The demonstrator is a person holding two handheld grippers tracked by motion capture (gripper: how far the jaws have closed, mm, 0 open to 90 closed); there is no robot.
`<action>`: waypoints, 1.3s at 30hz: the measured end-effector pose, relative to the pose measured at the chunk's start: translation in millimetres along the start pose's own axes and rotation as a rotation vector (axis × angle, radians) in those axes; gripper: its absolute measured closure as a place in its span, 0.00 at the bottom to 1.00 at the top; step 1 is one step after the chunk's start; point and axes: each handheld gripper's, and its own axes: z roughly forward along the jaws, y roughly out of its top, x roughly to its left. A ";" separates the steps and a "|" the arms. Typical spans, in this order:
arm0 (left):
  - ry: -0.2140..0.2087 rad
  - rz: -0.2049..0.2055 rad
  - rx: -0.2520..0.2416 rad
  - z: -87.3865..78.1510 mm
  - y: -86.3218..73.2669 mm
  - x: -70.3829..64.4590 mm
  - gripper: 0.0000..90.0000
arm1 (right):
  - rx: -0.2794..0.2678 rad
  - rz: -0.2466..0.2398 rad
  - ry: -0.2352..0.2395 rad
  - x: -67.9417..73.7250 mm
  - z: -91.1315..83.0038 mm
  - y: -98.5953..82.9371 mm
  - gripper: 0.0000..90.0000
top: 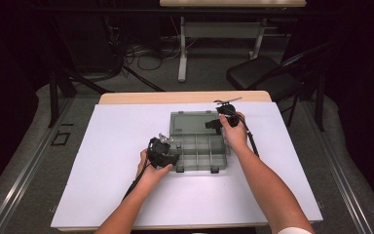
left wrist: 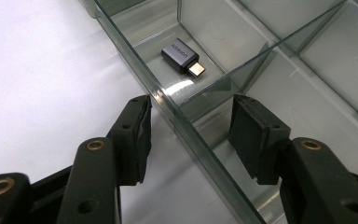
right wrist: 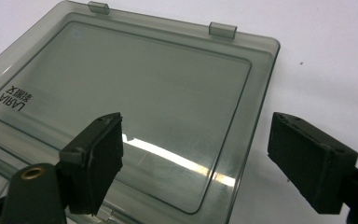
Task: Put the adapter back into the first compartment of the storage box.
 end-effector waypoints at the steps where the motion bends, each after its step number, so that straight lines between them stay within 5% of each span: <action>1: 0.000 0.000 0.000 0.0 0.0 0.0 0.54 | 0.003 0.000 0.003 -0.6 1.1 -0.9 0.20; 13: -0.001 0.000 0.000 0.0 0.0 0.1 0.54 | 0.078 0.039 0.012 1.4 6.8 -6.8 0.19; 17: 0.000 0.001 -0.001 0.0 0.0 0.0 0.54 | 0.055 0.098 0.055 -1.8 10.0 -10.2 0.19; 39: 0.009 -0.002 -0.010 0.8 -0.6 -0.6 0.54 | 0.074 0.085 0.043 -0.2 9.8 -9.6 0.17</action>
